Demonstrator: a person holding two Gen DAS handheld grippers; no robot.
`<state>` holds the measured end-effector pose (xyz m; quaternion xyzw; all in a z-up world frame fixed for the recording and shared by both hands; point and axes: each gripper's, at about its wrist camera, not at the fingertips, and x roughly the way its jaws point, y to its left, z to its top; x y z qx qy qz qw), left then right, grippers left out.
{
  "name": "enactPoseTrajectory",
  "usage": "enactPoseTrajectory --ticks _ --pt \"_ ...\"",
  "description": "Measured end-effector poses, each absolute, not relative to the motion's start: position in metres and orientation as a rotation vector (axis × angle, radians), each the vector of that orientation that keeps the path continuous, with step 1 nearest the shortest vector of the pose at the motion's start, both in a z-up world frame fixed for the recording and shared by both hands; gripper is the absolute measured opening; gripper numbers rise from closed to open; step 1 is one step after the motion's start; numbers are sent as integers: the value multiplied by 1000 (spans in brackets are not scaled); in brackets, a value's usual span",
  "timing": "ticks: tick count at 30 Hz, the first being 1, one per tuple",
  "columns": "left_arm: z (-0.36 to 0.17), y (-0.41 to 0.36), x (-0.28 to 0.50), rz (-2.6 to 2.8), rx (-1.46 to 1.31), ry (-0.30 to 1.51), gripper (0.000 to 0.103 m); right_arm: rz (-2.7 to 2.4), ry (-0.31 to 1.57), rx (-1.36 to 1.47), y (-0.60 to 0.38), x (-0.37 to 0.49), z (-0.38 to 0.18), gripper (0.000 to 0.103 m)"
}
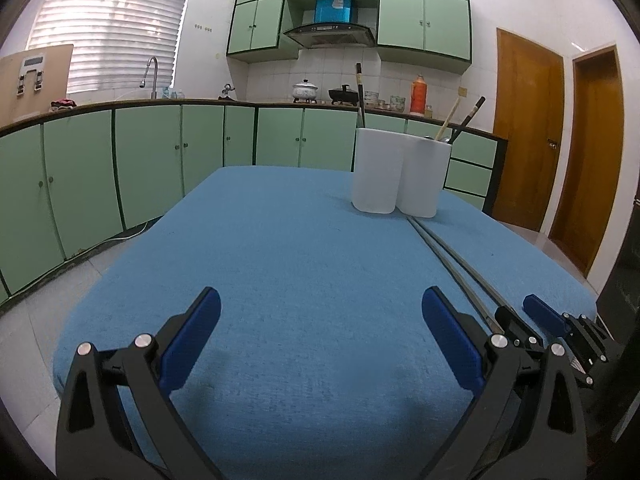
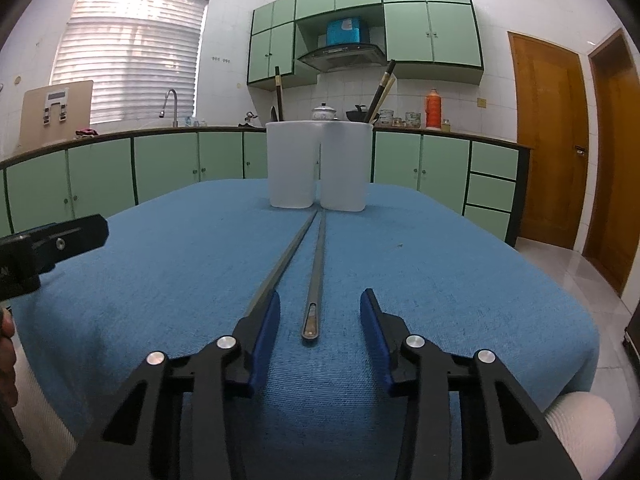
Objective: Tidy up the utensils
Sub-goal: 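Grasp a dark grey chopstick with the right tool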
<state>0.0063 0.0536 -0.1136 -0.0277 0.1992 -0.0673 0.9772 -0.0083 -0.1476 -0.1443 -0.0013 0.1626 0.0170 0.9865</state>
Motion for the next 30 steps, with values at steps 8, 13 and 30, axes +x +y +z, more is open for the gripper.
enactPoseTrajectory --ticks 8,13,30 --pt "-112 52 6 -135 -50 398 98 25 301 2 -145 -10 -150 29" --pt "-112 51 7 -134 -48 398 98 31 283 0 -144 -12 -153 18" --pt "-114 35 3 -149 -39 414 98 10 285 53 -164 -18 -147 8"
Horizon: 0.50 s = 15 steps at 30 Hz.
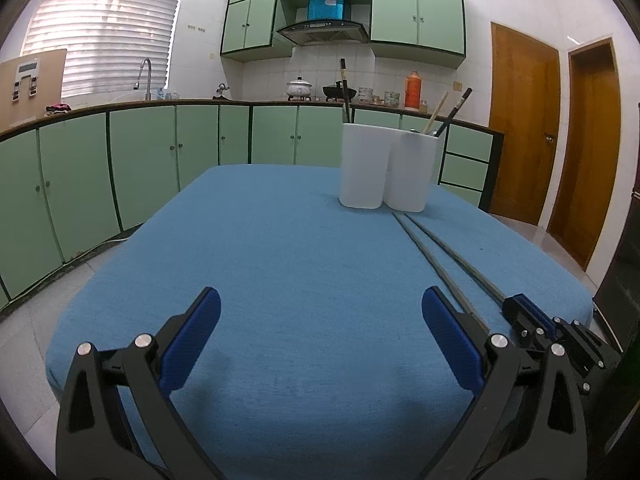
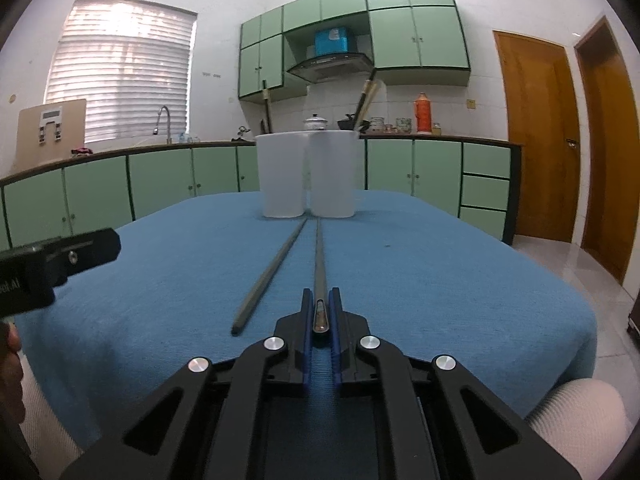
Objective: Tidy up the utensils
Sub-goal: 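Grasp a dark grey chopstick with the right tool, then grasp the other dark grey chopstick with the left tool while the right tool holds its own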
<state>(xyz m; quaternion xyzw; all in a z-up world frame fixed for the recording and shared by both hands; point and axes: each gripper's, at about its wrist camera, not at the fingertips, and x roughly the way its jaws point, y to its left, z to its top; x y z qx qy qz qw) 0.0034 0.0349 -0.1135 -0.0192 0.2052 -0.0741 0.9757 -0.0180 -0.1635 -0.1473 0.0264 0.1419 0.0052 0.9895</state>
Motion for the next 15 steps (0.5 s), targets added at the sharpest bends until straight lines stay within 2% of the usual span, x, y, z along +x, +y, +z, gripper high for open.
enactPoseTrajectory --ticks 14,15 --pt "-128 -39 10 -244 2 441 97 -106 279 145 -218 -38 -141 7" --pt "-130 -44 11 -245 5 445 92 -110 277 146 -220 -38 -141 7"
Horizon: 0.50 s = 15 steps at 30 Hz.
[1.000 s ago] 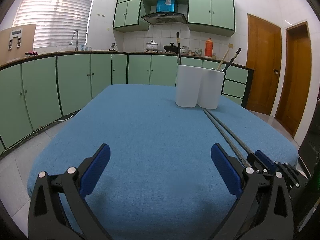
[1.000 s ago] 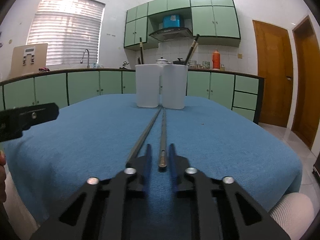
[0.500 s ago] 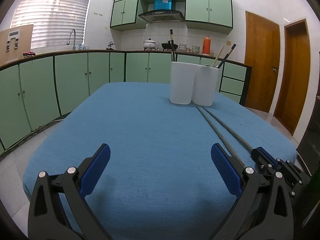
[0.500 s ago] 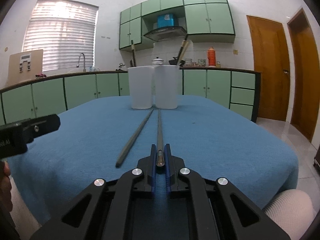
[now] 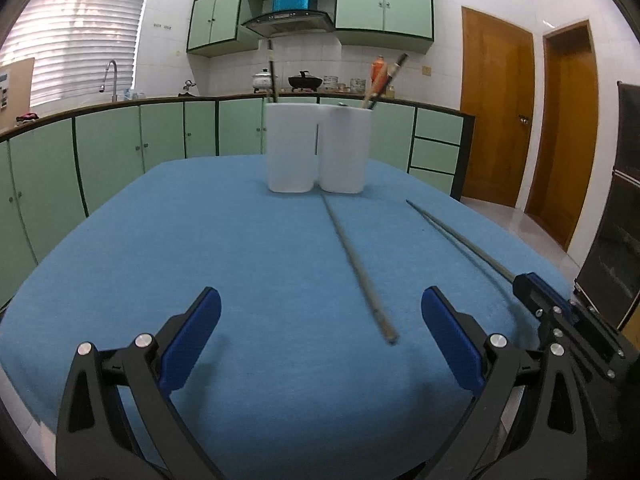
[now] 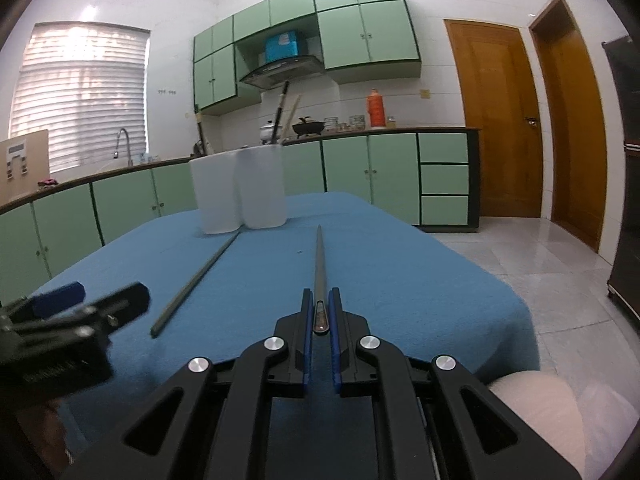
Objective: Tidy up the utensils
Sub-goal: 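Grasp the other dark grey chopstick with the left tool while the right tool holds its own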
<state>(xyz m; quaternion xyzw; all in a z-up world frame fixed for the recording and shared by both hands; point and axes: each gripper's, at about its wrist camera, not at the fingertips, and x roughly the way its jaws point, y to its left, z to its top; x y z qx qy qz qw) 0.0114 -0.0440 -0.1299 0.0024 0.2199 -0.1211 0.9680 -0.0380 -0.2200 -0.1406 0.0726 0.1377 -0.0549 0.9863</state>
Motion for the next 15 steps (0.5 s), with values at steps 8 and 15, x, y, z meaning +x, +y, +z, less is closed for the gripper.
enactPoseTrajectory --ticks 8,15 --pt "-142 -63 20 -215 13 470 67 -132 248 141 -232 -40 -137 8" --pt "-150 -76 18 -174 21 412 47 -126 243 148 -236 -43 -138 8"
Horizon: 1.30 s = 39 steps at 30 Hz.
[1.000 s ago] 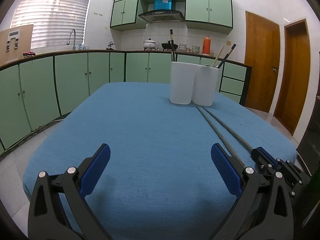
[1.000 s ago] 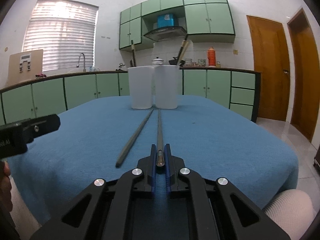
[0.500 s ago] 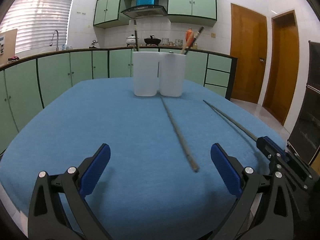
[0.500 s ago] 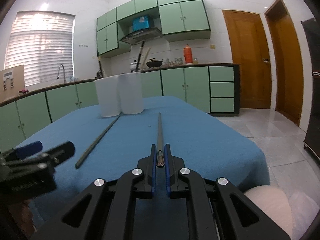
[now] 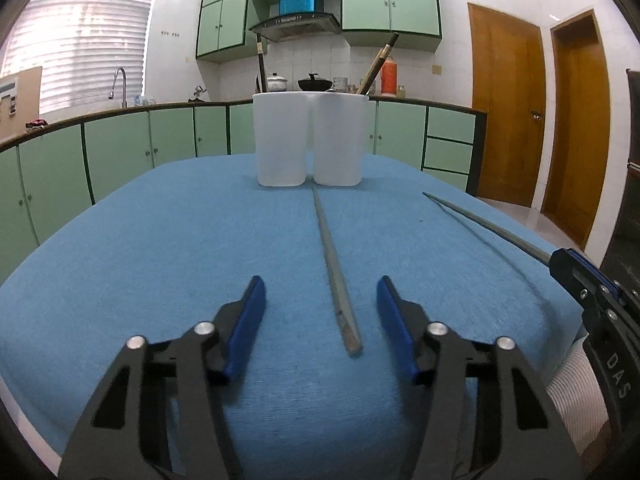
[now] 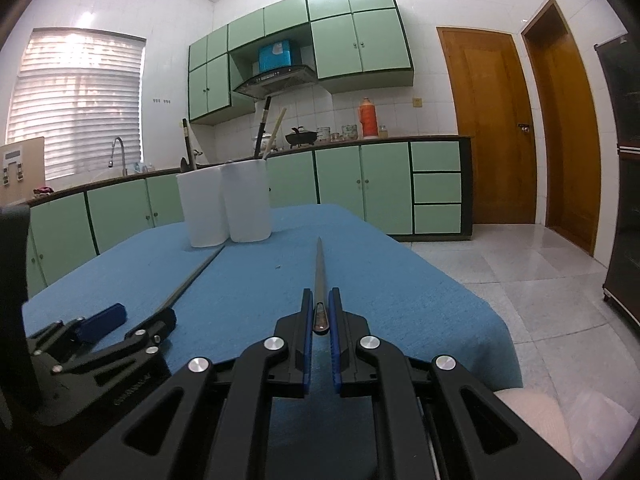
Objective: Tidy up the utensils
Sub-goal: 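Grasp the other dark grey chopstick with the left tool while the right tool holds its own, then lift both dark grey chopsticks and carry them over the white holder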
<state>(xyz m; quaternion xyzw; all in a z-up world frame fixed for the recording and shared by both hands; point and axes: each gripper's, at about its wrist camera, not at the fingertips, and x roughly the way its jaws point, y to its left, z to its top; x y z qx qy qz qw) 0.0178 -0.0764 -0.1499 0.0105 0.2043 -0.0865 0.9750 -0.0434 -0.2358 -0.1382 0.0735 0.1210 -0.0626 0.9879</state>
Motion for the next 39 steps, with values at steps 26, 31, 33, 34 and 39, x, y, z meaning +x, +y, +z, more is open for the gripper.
enactPoseTrajectory --ticks 26,31,33,34,39 --pt "-127 -73 6 -125 47 395 7 -126 195 151 -245 -50 -123 7" --pt "-101 -60 -3 -139 48 346 6 -116 153 141 -250 -52 -105 7" --pt "-92 -58 -5 -146 50 325 6 -105 135 136 -252 -53 -98 7" --pt "-85 -56 -7 -154 48 310 6 -100 129 138 -253 -53 -95 7" --pt "-55 -51 -11 -180 54 246 6 -55 111 151 -259 -47 -69 7"
